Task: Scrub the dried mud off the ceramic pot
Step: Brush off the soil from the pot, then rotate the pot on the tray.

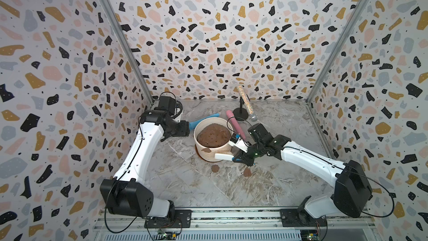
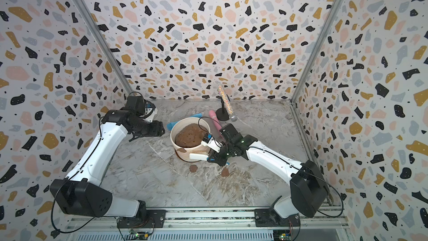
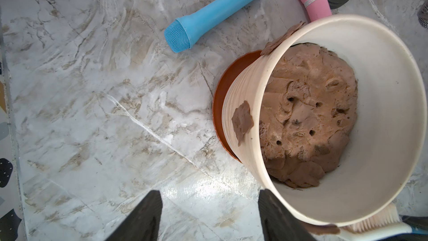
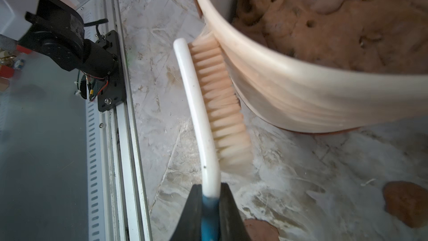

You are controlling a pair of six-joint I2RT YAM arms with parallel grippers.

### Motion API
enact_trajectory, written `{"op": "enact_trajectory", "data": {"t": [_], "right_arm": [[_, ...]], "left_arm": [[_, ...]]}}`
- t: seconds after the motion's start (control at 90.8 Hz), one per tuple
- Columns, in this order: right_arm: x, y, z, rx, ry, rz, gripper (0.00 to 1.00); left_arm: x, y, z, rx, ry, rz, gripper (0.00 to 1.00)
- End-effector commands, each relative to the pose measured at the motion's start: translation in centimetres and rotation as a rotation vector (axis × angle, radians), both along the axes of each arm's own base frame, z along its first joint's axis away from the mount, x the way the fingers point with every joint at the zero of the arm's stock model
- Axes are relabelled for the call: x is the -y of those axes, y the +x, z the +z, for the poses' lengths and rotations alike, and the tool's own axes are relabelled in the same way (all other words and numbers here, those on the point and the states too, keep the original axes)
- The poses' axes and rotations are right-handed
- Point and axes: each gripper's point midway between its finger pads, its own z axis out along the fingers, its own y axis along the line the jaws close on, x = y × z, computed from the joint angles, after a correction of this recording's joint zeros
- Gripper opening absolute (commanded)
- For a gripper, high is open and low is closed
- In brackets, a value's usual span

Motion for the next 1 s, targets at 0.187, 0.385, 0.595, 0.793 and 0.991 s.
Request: {"op": "enact_trajectory", "data": {"t": [0.187, 0.385, 0.595, 0.793, 0.991], "right_arm": [[3.9, -4.0, 2.5, 0.016, 0.005, 0.037, 0.00], [6.0, -4.1, 4.5, 0.105, -0.016, -0.037, 0.00], [11.9, 2.2, 7.2, 0.185, -0.086, -0.524, 0.00], [15.6, 4.2, 9.4, 0.193, -0.008, -0.760, 0.00], [15.7, 3.9, 9.8, 0.189, 0.033, -0.763, 0.00]], "left_arm": [[2.6, -0.7, 0.5, 0.052, -0.079, -0.228, 0.72], [7.1, -5.1, 3.1, 0.069, -0.128, -0.749, 0.80], [10.2, -6.8, 1.3, 0.029, 0.237, -1.105, 0.82], [13.8, -7.0, -0.5, -0.018, 0.240, -1.266, 0.85], [15.9, -6.4, -2.3, -0.034, 0.264, -1.323, 0.80]]}}
